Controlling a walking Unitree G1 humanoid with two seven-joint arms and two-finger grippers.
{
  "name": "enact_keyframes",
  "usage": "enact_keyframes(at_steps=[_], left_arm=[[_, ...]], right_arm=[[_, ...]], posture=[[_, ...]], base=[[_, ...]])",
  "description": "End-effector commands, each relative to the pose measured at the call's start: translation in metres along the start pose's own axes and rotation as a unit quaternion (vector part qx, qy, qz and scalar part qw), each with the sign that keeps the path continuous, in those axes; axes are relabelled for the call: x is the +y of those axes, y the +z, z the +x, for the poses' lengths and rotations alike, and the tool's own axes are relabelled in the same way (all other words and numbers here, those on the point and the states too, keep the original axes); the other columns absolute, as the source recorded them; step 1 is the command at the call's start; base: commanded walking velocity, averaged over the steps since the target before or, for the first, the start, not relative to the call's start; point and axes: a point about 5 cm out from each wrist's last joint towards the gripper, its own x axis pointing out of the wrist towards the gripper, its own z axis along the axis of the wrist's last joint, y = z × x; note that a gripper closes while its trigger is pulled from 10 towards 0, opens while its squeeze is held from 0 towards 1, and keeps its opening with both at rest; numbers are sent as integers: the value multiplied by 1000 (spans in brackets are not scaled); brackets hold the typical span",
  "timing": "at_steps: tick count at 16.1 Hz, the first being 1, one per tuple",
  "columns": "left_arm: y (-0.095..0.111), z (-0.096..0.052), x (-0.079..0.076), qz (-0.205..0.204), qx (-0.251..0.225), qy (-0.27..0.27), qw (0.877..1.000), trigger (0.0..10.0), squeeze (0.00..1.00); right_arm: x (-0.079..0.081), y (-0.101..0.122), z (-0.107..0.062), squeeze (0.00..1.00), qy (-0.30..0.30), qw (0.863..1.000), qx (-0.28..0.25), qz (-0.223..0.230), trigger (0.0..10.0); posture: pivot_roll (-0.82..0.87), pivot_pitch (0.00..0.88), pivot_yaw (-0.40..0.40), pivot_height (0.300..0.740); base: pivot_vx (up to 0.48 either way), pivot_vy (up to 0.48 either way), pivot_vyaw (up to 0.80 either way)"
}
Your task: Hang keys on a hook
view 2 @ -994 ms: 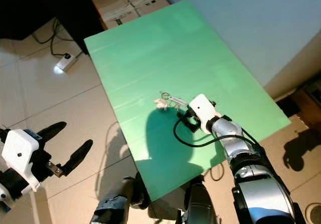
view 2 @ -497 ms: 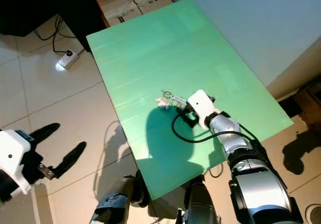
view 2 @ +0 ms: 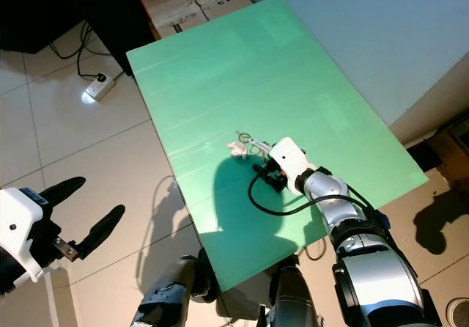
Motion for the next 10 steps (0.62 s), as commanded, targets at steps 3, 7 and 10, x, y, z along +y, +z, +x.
enact_keyframes(at_steps=[3, 7, 10], left_arm=[[0, -3, 0, 3, 8, 4, 1000, 10000, 0], [-1, -3, 1, 6, 7, 7, 1000, 10000, 0], [-1, -2, 1, 3, 4, 10, 1000, 10000, 0]], right_arm=[[14, -16, -3, 0, 28, 999, 28, 14, 0], [12, -17, -4, 0, 21, 999, 30, 18, 0], [10, -17, -5, 0, 17, 999, 30, 17, 0]], posture=[[290, 359, 139, 740], [290, 350, 142, 740], [287, 348, 141, 740]], base=[[0, 0, 0], [0, 0, 0], [0, 0, 0]])
